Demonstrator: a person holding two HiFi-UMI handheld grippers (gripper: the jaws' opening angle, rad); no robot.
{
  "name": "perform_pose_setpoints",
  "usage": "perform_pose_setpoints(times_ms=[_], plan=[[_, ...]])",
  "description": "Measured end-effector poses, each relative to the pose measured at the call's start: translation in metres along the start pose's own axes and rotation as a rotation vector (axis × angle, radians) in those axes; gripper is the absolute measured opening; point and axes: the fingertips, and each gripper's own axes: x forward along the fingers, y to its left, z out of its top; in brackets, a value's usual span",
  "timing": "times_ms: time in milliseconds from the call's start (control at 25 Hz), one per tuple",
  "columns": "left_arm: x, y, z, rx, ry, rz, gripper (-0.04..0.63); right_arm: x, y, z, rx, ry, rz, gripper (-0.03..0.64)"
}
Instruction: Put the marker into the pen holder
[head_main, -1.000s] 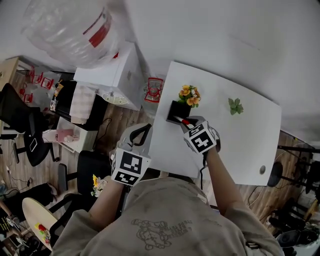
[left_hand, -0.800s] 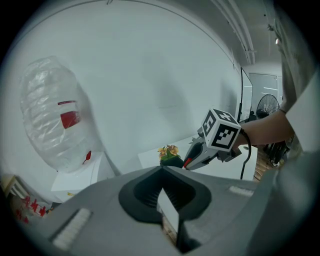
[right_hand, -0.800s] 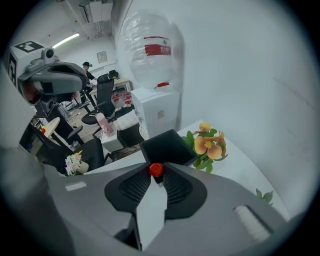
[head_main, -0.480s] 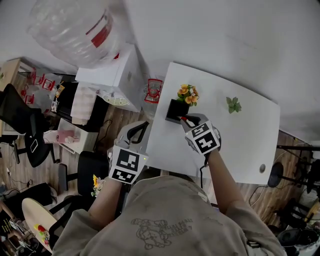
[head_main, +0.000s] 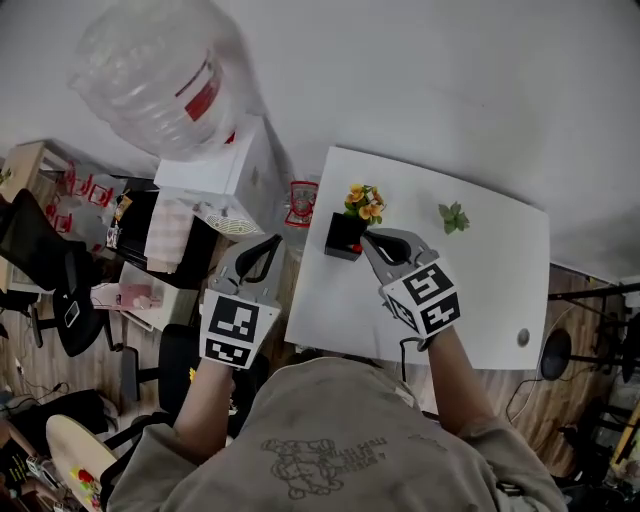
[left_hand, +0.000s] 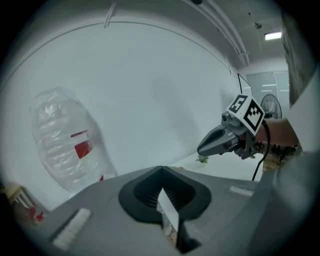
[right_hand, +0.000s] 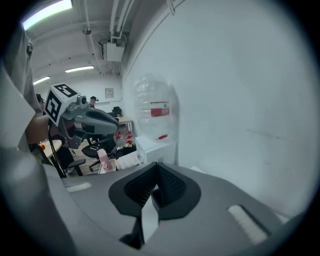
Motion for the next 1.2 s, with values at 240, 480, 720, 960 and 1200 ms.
perform_pose_setpoints(times_ms=[240,480,720,960,1200], plan=[[-0.024,0.005,0.060,0.002,-0.145,0.007,0.000,-0.045,-0.003,0.058,-0.045,-0.176,-0.058,0.029],[-0.048,0.004,0.099,0.037,-0.242,0.024,0.000,-0.104,-0.009,0.109,-0.063,-0.401,-0.174,0.029],[-0.072,-0.002,0.129,0.038,-0.355,0.042,0.000,-0.150,-0.007,0.125,-0.078,-0.497,-0.235,0.028],[-0.080,-0.002,0.124,0.014,-0.353,0.055,0.000,-0.166,0.004,0.114,-0.091,-0.484,-0.243,0.028],[-0.075,-0.006,0.102,-0.041,-0.308,0.045,0.000,-0.148,0.000,0.086,-0.039,-0.422,-0.213,0.028]])
